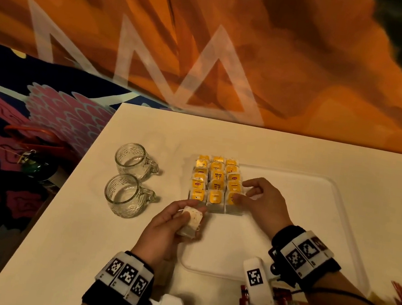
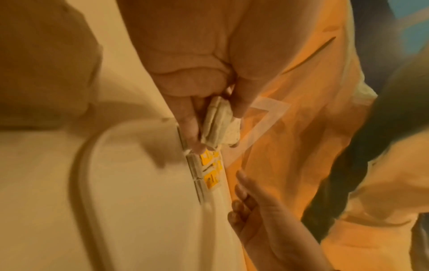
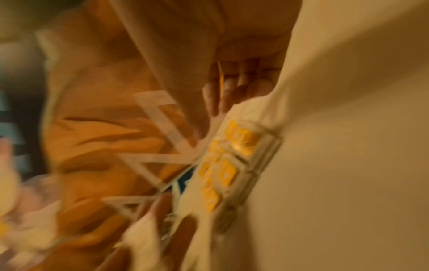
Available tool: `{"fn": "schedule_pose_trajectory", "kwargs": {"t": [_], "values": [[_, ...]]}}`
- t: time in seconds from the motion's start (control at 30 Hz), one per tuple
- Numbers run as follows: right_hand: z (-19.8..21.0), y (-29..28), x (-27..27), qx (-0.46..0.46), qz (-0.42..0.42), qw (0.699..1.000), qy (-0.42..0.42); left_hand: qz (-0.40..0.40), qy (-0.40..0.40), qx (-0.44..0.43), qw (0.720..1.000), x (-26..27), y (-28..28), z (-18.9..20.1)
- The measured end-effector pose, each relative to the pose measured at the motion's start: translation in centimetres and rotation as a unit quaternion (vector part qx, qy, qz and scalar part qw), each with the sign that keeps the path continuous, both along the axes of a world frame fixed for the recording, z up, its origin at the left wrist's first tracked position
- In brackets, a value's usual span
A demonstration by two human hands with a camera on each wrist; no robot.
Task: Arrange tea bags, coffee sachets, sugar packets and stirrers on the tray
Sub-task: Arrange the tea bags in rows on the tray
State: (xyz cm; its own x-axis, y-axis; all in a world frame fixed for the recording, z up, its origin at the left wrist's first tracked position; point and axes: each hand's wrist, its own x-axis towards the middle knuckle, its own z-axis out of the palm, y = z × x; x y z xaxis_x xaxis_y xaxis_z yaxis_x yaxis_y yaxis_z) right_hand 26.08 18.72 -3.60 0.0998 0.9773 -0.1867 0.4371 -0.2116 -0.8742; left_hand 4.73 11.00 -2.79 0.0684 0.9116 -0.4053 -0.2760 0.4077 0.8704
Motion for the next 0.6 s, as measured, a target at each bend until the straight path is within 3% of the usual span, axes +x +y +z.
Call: {"fn": "schedule_pose_trajectory", "kwargs": {"t": [0.17,0.27,0.4,0.6], "values": [[2.9,-2.2,-2.9,-0.031,0.175,0.982,0.067,-0.015,-0.012,0.039,0.999,1.2,-0.1,1.1],[3.1,-2.8,-3.2,-0.032,0.181,0.979,0.088,-0.042,0.007,0.065,0.997,1.4,-0.3,1.3],[3.8,-3.6,-3.0,-0.030,0.217,0.970,0.106,-0.064,-0.024,0.068,0.995,1.0,-1.0,1.3],[6.0,-4.1,-2.1,0.093,0.287,0.948,0.103,-0.090,-0.090,-0.028,0.992,0.9,-1.5,2.5]]}}
